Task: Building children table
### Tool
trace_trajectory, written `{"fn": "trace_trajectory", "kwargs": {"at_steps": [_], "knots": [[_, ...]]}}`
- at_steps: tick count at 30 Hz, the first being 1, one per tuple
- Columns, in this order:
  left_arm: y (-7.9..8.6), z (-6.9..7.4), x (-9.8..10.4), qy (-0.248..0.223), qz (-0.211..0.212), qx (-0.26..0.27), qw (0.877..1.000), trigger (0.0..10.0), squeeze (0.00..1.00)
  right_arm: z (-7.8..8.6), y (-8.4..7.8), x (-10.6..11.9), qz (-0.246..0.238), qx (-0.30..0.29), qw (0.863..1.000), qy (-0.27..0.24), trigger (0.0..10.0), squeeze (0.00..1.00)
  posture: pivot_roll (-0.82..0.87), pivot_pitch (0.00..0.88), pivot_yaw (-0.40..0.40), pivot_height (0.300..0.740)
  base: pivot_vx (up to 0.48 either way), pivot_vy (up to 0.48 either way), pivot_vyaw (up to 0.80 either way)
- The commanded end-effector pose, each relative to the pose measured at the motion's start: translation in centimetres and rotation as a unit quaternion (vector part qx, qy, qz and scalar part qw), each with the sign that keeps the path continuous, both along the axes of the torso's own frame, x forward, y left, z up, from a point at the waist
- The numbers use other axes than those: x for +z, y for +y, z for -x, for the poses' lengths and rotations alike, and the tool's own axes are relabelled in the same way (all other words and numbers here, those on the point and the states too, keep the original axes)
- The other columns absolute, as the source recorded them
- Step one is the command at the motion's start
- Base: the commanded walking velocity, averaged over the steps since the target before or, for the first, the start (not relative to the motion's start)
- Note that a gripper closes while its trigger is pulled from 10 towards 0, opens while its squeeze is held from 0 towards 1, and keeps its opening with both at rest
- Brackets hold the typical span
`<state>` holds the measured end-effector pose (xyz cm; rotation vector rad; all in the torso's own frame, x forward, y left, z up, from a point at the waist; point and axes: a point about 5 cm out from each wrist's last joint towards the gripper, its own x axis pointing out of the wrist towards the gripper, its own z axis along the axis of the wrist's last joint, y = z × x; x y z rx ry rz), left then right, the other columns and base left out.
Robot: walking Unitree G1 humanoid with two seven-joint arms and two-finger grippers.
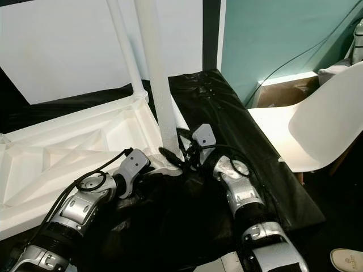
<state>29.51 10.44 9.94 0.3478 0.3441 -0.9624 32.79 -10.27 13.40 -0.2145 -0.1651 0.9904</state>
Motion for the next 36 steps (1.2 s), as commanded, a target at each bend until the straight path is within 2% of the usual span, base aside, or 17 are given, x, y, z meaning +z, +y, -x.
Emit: {"fn": "trace_trajectory", "kwargs": {"at_steps": [1, 2, 3, 6, 8, 13, 15, 16, 18, 20, 24, 28, 29, 31, 32, 35, 36], "knots": [[0.0, 0.7, -1.4, 0.034, -0.013, -0.014, 0.999, 10.0, 0.00, -0.1, 0.4, -0.1, 0.000, 0.036, 0.999, 0.027, 0.0, 0.00, -0.05, 0.000, 0.060, 0.740, 0.000, 0.000, 0.00], [0.0, 0.7, -1.4, 0.034, -0.013, -0.014, 0.999, 10.0, 0.00, -0.1, 0.4, -0.1, 0.000, 0.036, 0.999, 0.027, 0.0, 0.00, -0.05, 0.000, 0.060, 0.740, 0.000, 0.000, 0.00], [0.0, 0.7, -1.4, 0.034, -0.013, -0.013, 0.999, 10.0, 0.00, -0.5, 0.4, 0.0, -0.023, 0.040, 0.997, 0.054, 0.0, 0.00, -0.04, 0.000, 0.057, 0.740, 0.000, 0.000, 0.00], [0.1, 0.7, -1.4, 0.034, -0.013, -0.012, 0.999, 10.0, 0.00, -0.6, 0.5, 0.1, -0.036, 0.035, 0.997, 0.061, 0.0, 0.00, -0.04, 0.000, 0.057, 0.740, 0.000, 0.000, 0.00], [0.1, 0.8, -1.4, 0.034, -0.013, -0.010, 0.999, 10.0, 0.00, 0.0, 0.9, -0.5, -0.077, 0.003, 0.994, 0.075, 0.0, 0.00, -0.03, 0.000, 0.055, 0.740, 0.000, 0.000, 0.00], [0.2, 0.8, -1.4, 0.033, -0.013, -0.009, 0.999, 10.0, 0.00, 0.9, 1.6, -1.4, -0.118, -0.057, 0.988, 0.081, 0.0, 0.00, -0.03, 0.000, 0.056, 0.740, 0.000, 0.000, 0.00], [0.3, 0.8, -1.3, 0.032, -0.014, -0.008, 0.999, 10.0, 0.00, 1.2, 1.3, -2.0, -0.155, -0.158, 0.972, 0.080, 0.0, 0.00, -0.04, 0.000, 0.057, 0.740, 0.000, 0.000, 0.00], [0.3, 0.8, -1.3, 0.032, -0.014, -0.008, 0.999, 10.0, 0.00, 1.2, 1.3, -2.0, -0.155, -0.158, 0.972, 0.080, 0.0, 0.00, -0.04, 0.000, 0.057, 0.740, 0.000, 0.000, 0.00], [0.3, 0.7, -1.3, 0.031, -0.015, -0.009, 0.999, 10.0, 0.00, 1.2, 0.7, -2.4, -0.178, -0.256, 0.947, 0.078, 0.0, 0.00, -0.04, 0.000, 0.052, 0.740, 0.000, 0.000, 0.00], [0.3, 0.5, -1.2, 0.030, -0.014, -0.008, 0.999, 10.0, 0.00, 0.9, -0.1, -2.2, -0.186, -0.314, 0.929, 0.060, 0.0, 0.00, -0.05, 0.000, 0.060, 0.740, 0.000, 0.000, 0.00], [0.1, 0.5, -1.3, 0.031, -0.013, -0.011, 0.999, 10.0, 0.00, 0.5, -1.7, -1.6, -0.185, -0.360, 0.913, 0.040, 0.0, 0.00, -0.06, 0.000, 0.065, 0.740, 0.000, 0.000, 0.00], [0.0, 0.6, -1.4, 0.032, -0.015, -0.015, 0.999, 10.0, 0.00, 0.7, -1.7, -1.2, -0.178, -0.366, 0.913, 0.037, 0.0, 0.00, -0.06, 0.000, 0.066, 0.740, 0.000, 0.000, 0.00], [0.0, 0.6, -1.4, 0.032, -0.015, -0.015, 0.999, 10.0, 0.00, 0.6, -1.5, -1.0, -0.176, -0.365, 0.913, 0.039, 10.0, 0.00, -0.06, 0.000, 0.069, 0.740, 0.000, 0.000, 0.00], [0.0, 0.6, -1.4, 0.032, -0.015, -0.015, 0.999, 10.0, 0.00, 0.5, -1.3, -0.7, -0.176, -0.365, 0.913, 0.042, 10.0, 0.00, -0.06, 0.000, 0.069, 0.740, 0.000, 0.000, 0.00], [0.0, 0.6, -1.4, 0.032, -0.015, -0.015, 0.999, 10.0, 0.00, 0.5, -1.3, -0.5, -0.178, -0.366, 0.913, 0.042, 10.0, 0.16, -0.06, 0.000, 0.069, 0.740, 0.000, 0.000, 0.00], [0.0, 0.6, -1.4, 0.032, -0.015, -0.016, 0.999, 10.0, 0.00, 0.5, -1.4, -0.1, -0.190, -0.360, 0.913, 0.031, 10.0, 0.16, -0.06, 0.000, 0.068, 0.740, 0.000, 0.000, 0.00], [0.0, 0.6, -1.4, 0.032, -0.015, -0.016, 0.999, 10.0, 0.00, 0.5, -1.4, 0.0, -0.183, -0.358, 0.915, 0.022, 10.0, 1.00, -0.06, 0.000, 0.068, 0.740, 0.000, 0.000, 0.00]]}}
